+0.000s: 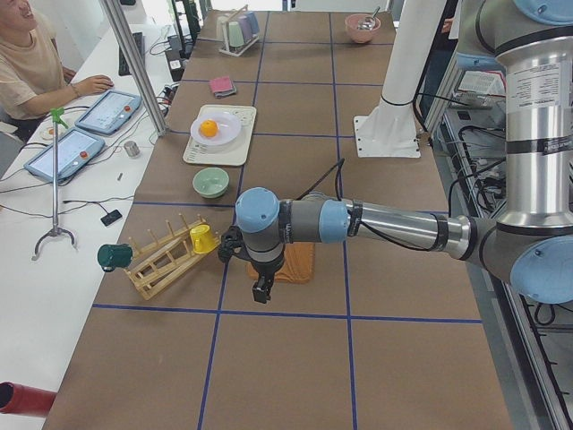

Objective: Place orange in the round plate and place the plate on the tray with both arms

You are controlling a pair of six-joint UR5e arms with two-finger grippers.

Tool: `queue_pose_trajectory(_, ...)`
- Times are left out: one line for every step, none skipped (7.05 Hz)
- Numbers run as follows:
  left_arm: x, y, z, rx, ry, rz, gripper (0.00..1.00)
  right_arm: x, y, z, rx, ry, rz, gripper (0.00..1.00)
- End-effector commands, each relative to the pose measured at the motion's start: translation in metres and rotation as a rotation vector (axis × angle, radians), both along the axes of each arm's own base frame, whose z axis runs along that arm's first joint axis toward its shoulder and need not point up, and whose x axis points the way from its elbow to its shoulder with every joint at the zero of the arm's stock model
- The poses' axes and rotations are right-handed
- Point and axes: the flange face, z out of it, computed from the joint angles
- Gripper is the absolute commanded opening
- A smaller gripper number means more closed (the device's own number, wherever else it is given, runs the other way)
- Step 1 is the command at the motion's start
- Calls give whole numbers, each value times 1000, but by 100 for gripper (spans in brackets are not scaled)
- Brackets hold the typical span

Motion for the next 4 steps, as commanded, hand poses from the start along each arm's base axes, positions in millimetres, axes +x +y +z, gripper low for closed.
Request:
queue_pose_trajectory(1,11,7,-12,-1,7,99,19,10,6,-36,0,70,100)
queue_pose_trajectory(1,11,7,-11,0,7,99,19,9,5,-36,2,76,100)
queue_pose_trajectory(1,11,7,-13,0,3,99,19,8,5,-36,2,76,100)
queue_pose_trajectory(1,11,10,-21,-2,3,99,19,6,2,-26,2,76,100)
